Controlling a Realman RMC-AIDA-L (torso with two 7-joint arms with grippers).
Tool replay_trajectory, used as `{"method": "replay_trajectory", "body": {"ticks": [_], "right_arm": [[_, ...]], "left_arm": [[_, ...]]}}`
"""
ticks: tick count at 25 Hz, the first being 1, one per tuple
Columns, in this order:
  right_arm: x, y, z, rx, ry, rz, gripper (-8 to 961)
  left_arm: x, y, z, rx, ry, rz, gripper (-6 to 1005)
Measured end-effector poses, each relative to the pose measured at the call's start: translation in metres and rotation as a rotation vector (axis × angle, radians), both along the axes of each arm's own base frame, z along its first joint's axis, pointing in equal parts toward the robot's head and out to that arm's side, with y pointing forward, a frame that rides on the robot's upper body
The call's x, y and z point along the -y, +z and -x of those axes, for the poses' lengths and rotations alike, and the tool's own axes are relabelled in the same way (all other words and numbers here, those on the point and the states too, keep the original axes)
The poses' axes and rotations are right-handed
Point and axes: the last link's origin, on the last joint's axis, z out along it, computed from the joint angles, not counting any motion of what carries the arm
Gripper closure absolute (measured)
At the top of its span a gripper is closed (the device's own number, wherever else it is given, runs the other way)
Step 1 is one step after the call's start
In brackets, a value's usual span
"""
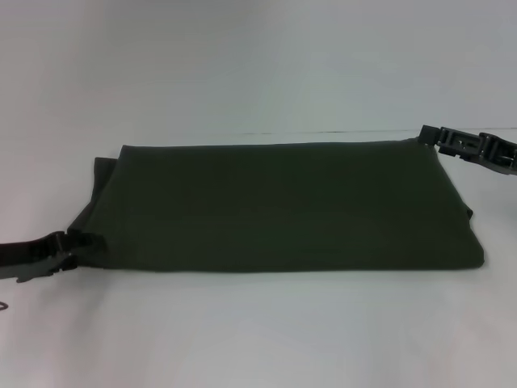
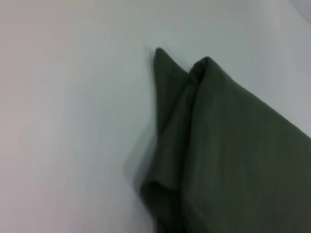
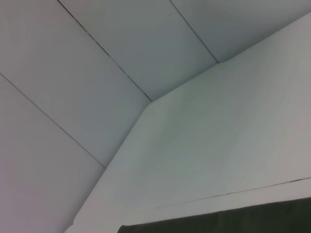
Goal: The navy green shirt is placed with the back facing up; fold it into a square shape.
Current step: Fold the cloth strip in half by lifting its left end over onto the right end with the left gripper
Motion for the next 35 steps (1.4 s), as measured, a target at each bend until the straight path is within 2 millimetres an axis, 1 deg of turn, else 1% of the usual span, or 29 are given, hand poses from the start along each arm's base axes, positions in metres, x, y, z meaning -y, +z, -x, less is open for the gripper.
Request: {"method": "replay_trajectory", "body": {"ticks": [4,7,14,19,27,35], "right_arm": [[0.0,0.0,0.0,0.0,-0.001,0.0,130],[0.001,0.0,-0.001,0.0,-0.003,0.0,130],[0.002,0.0,-0.003,-0.001,-0.008,0.001,130],[0.002,0.0,-0.003,0.0,-0.009,0.001,130],[0.002,0.0,-0.003,0.0,-0.009,0.0,130],[0.002,-0.001,-0.004,-0.001,-0.012,0.001,130]], "left_arm": [[-0.004,0.003,-0.006,0.005,-0.022,-0.001,228],[-0.001,0.004,-0.008,0.015,-0.036,0.016,229],[0.013,0.007,0.002,0.029,-0.009,0.037,230],[0.016,0.005,0.005,0.033,0.003,0.04,230],[0.011,-0.004,-0.002,0.036,-0.013,0.042,230],[0.008,-0.008,-0.001,0.032,-0.002,0.035,229]]}}
